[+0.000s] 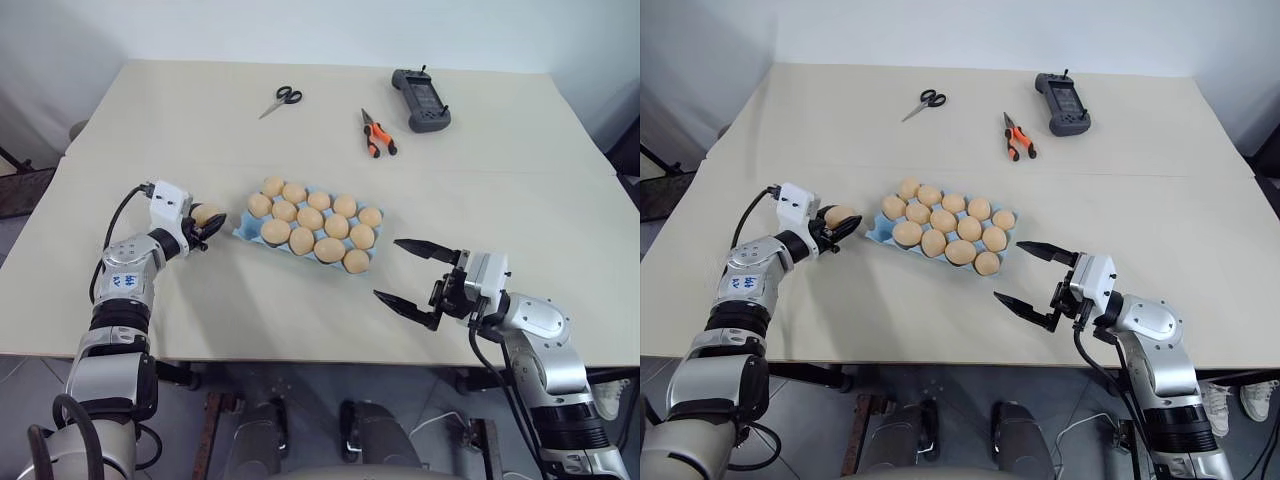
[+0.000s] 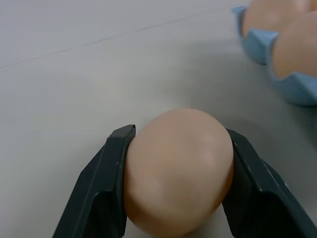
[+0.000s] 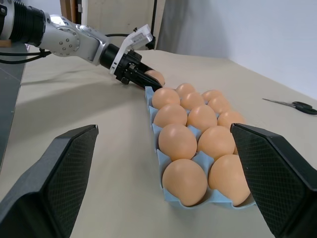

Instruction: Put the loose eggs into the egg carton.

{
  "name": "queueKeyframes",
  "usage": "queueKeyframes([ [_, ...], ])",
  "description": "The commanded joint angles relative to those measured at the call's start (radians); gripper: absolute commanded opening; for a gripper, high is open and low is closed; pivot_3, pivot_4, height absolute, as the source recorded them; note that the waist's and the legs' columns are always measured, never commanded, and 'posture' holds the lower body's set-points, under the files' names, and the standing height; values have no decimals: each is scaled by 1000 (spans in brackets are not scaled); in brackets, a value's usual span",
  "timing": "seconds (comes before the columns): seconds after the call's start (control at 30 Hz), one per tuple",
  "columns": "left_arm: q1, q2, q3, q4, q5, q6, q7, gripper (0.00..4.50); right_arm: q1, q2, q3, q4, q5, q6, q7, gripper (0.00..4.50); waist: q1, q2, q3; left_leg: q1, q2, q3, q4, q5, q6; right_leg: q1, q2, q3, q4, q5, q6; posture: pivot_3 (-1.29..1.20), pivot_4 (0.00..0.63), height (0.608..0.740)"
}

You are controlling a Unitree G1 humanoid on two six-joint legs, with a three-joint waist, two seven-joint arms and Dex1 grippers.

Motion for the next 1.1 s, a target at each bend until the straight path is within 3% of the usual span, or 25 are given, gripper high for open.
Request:
queueKeyframes([
  [0.03,-28,-5,9,-109,-49,-33,-84,2007,-4,5,-7,-26,7,-15,-4,4500,0,0,0,0,0,0,0,0,0,0,0,0,0,0,0,0,150,740],
  [0.3,-24,-35,-100,-209,0,-1,-191,2007,-26,12,-2,-9,1,-23,-4,4500,1,0,0,0,0,0,1,0,0,1,0,0,0,0,0,0,150,740],
  [0.5,-23,-3,-77,-208,10,-26,-142,3855,-13,21,-2,-22,-2,-26,-15,4500,-2,0,0,0,1,0,1,3,4,0,1,0,1,0,0,0,150,740],
  [0.67,27,48,-26,-302,-66,3,-214,3855,-6,23,-2,-29,-1,-26,-18,4500,-3,0,0,0,1,0,1,2,2,0,1,0,1,0,0,0,150,740],
  [0.93,371,243,131,-729,-239,191,-336,3855,-55,-25,-48,52,9,-25,14,4500,-8,0,0,1,2,-1,-1,2,-1,-1,1,1,1,-1,-2,0,150,740],
  [1.1,521,298,184,-827,-259,212,-346,3855,-110,-48,-60,143,14,-22,52,4500,-6,1,0,1,2,-1,-2,1,-2,0,-1,1,0,-2,-6,0,150,740],
])
